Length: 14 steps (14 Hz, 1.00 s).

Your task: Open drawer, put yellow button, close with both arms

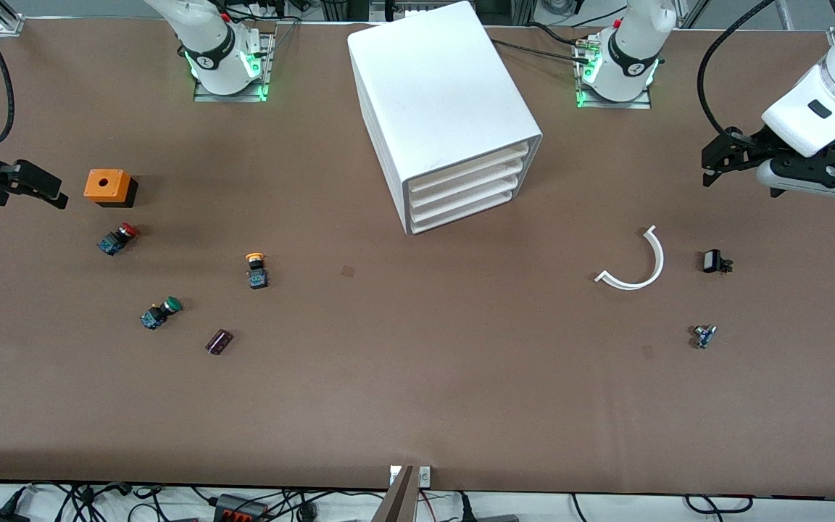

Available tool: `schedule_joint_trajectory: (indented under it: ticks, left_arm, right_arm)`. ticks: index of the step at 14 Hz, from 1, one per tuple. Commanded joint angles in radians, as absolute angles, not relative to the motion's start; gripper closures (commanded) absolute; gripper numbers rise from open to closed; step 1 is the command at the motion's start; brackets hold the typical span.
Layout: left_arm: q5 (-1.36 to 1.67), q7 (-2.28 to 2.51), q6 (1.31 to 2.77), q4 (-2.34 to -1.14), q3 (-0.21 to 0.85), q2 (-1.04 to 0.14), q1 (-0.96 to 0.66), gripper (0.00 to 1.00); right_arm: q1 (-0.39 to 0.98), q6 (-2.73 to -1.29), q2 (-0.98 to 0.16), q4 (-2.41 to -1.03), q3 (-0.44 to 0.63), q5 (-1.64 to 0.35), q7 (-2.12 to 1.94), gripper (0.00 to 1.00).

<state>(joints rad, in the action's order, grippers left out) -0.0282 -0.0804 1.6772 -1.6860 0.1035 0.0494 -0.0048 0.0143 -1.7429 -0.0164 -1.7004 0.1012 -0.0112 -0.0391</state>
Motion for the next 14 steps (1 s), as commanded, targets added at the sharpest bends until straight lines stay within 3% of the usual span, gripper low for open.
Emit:
schedule_joint_trajectory:
  ticks: [1,14]
  left_arm:
    - [-0.009,-0.089,1.657,-1.674,0.103,0.057,-0.006,0.00]
    - [-0.009,-0.087,1.609,-1.660,0.101,0.057,-0.006,0.00]
  right_arm:
    - [0.012,-1.744,-0.003,-1.715,0.097,-0.002,-0.049,0.00]
    - [0.014,-1.747,-0.021,-1.710,0.094,-0.002,-0.052,0.00]
